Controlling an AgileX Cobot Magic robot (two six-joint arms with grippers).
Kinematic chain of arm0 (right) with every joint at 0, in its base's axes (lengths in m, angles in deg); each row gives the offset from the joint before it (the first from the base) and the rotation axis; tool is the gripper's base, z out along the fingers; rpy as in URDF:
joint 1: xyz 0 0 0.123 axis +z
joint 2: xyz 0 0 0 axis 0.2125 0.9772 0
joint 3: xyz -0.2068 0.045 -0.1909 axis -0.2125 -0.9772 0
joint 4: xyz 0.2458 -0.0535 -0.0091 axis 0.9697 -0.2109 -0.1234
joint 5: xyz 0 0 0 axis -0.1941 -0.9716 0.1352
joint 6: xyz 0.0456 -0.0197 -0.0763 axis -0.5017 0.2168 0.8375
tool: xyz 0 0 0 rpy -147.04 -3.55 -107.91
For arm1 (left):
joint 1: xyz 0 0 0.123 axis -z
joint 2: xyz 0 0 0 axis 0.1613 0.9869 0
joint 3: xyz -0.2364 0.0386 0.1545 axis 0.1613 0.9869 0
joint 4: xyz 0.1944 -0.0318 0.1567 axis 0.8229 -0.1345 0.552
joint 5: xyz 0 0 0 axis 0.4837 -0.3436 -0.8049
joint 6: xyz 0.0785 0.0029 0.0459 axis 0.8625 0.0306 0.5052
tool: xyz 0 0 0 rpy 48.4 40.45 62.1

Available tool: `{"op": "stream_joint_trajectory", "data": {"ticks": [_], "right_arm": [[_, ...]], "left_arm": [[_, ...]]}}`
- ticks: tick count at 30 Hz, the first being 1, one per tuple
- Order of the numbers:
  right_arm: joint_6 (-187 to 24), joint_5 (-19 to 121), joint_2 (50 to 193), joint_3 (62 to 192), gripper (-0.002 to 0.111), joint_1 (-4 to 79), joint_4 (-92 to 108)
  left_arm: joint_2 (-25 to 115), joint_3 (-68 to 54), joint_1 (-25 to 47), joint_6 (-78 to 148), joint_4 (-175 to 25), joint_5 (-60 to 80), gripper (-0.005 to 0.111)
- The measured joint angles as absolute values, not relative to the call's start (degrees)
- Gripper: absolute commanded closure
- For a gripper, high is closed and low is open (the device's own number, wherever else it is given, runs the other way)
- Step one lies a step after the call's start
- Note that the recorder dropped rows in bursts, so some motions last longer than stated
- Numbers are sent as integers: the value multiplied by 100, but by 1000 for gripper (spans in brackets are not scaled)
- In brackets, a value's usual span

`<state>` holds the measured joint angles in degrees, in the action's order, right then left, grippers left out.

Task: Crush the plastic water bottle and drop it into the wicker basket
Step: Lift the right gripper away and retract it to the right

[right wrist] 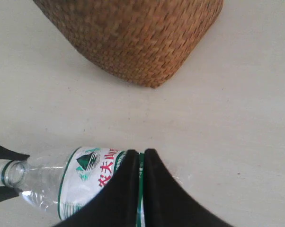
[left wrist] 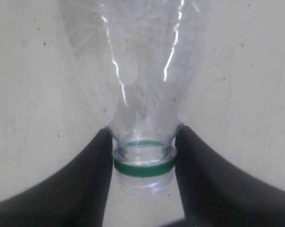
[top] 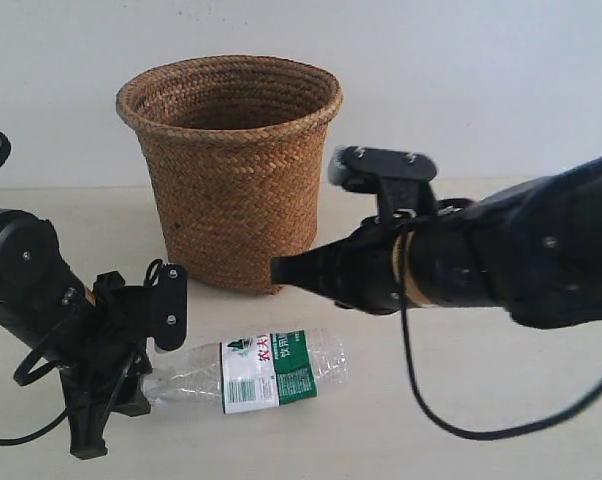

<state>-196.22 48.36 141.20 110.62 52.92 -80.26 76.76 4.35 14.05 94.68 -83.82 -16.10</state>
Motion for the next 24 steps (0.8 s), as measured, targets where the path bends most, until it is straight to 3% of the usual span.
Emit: {"op": "stream_joint_trajectory", "data": {"ticks": [4,11,24], "right_arm": [[-19527,4361,12924,10486,108,5363,-8098],[-19547,2669,10934,9386,108,6233,-8355],[-20024,2244,9169,7894,108,6689,-7992]], "left_arm": [[7676,435,1405,9468,-8371,-1610,103],[7676,435,1405,9468,-8371,-1602,103],[7676,435,1405,9468,-8363,-1602,103]]}}
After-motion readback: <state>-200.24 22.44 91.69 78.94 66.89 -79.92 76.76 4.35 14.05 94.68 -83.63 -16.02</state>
